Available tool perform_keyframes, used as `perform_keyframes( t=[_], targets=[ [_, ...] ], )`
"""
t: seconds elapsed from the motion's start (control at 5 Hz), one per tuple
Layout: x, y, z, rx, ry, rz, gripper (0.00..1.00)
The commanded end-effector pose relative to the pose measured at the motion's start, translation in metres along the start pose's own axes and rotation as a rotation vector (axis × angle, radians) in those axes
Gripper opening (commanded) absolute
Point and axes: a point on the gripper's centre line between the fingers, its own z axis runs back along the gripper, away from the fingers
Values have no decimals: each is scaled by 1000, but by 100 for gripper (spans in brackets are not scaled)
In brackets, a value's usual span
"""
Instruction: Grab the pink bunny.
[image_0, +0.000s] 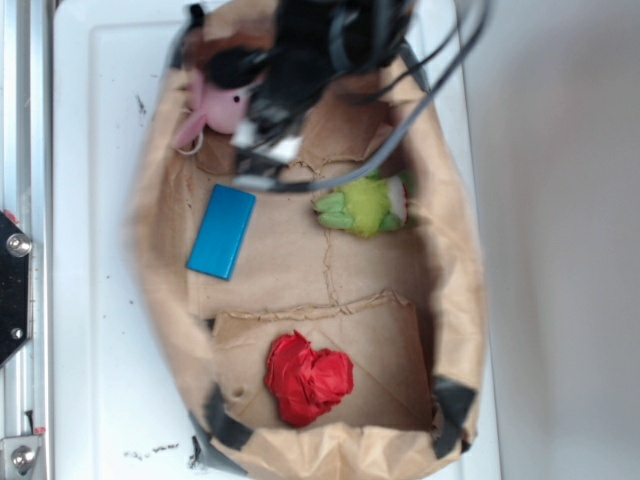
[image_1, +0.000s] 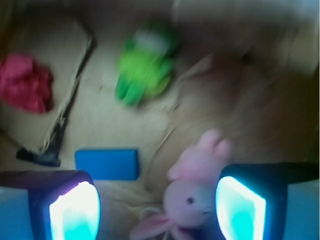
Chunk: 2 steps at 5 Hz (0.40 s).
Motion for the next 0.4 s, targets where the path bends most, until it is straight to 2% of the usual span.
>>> perform_keyframes(
  t=[0.0,0.2],
  targets=[
    [-11,-29,-2,134,-139,-90,100],
    [-3,-19,-8,142,-117,-69,100]
  ],
)
